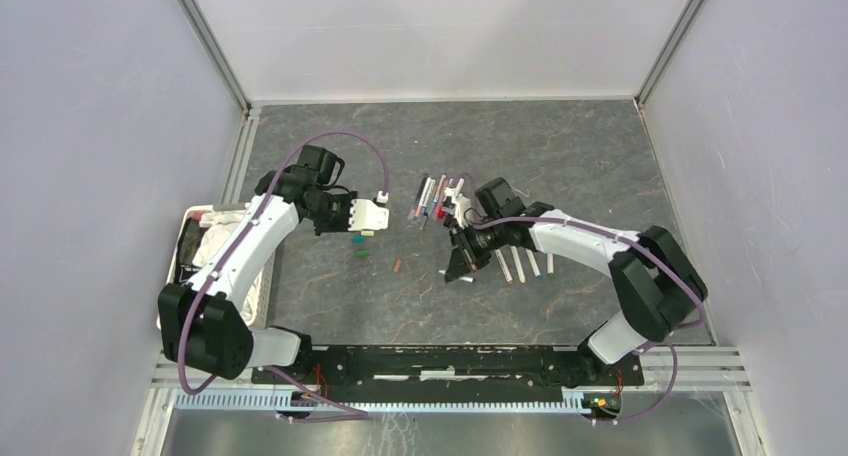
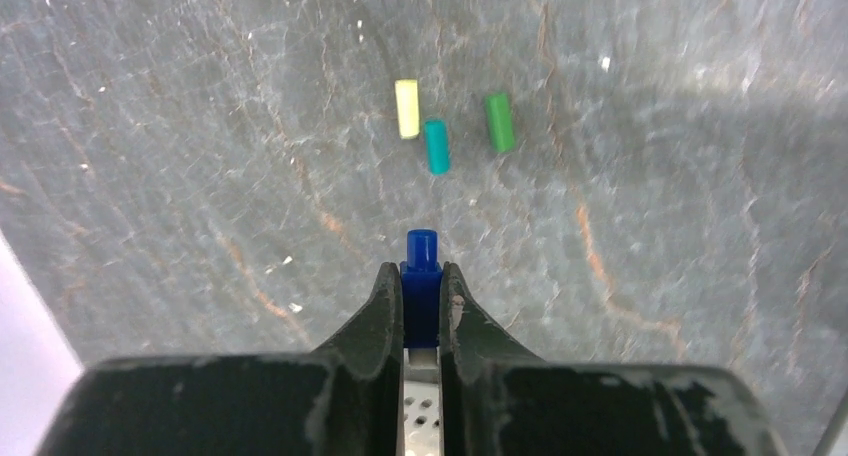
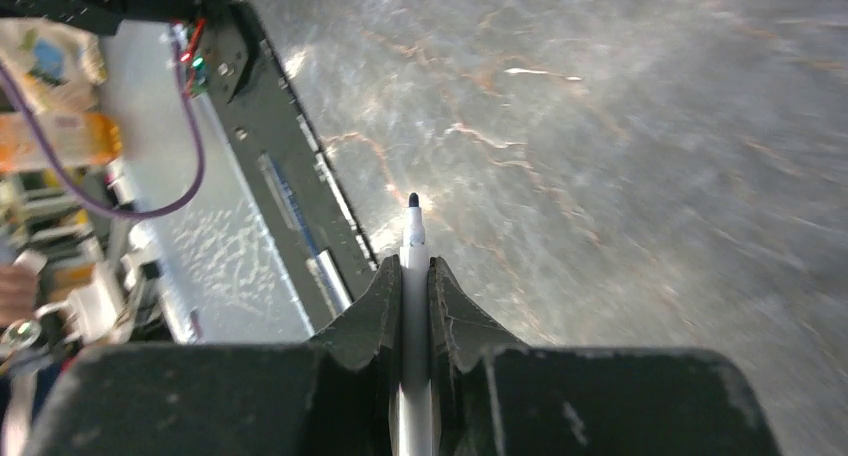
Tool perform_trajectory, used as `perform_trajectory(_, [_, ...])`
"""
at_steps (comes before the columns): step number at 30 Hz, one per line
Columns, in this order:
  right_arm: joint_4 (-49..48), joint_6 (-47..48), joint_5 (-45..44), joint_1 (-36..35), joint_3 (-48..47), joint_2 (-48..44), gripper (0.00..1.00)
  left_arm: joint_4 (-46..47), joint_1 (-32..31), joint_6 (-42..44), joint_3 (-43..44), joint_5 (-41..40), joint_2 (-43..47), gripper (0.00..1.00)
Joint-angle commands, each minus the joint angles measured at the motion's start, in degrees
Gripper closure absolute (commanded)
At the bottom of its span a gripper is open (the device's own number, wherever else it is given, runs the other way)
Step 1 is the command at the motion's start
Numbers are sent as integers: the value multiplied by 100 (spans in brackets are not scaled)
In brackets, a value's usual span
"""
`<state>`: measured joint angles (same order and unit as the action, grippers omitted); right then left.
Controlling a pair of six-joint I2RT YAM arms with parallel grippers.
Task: Open the pen caps
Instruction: Place the pen cap at the center of the board.
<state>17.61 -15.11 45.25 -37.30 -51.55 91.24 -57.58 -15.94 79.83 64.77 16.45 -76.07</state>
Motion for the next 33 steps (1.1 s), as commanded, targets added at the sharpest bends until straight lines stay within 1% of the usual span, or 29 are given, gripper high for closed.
perform_trajectory(1, [255, 207, -1369, 259, -114, -825, 100, 464, -23, -912, -195, 850, -60, 98])
perform_trajectory(2, [290, 188, -1861, 328, -89, -974, 100, 658, -23, -1136, -292, 961, -98, 97])
perform_trajectory(5, [287, 5, -2951, 579, 160, -1474, 100, 1304, -47, -1681, -656, 1102, -233, 96])
perform_trajectory(7, [234, -160, -3352, 823, 376, -1781, 100, 1581, -99, -1890, -782, 1173, -415, 96])
perform_trajectory(10, [290, -318, -4262, 1088, 601, -2131, 100, 1924, -253, -2127, -964, 1049, -665, 95])
perform_trajectory(15, [107, -483, -5200, 1374, 987, -2456, 100, 2341, -425, -2374, -1198, 752, -1083, 95])
perform_trajectory(18, [-152, -549, -5481, 1459, 1214, -2518, 100, 2618, -433, -2517, -1302, 482, -1270, 93])
perform_trajectory(20, [-314, -575, -5601, 1471, 1323, -2479, 100, 2713, -436, -2605, -1303, 392, -1369, 86])
perform_trajectory(22, [-486, -626, -5677, 1471, 1449, -2394, 100, 2712, -435, -2703, -1275, 413, -1417, 75])
perform_trajectory(25, [-736, -658, -5826, 1475, 1591, -2259, 98, 2665, -436, -2750, -1278, 552, -1362, 63])
perform_trajectory(30, [-926, -671, -6099, 1472, 1679, -1962, 96, 2423, -429, -2994, -1058, 792, -1132, 49])
perform_trajectory(32, [-1096, -600, -6212, 1472, 1805, -1942, 93, 2255, -435, -3197, -836, 886, -1049, 46])
perform_trajectory(33, [-1189, -597, -6283, 1473, 1863, -1935, 92, 2154, -431, -3269, -702, 960, -996, 36])
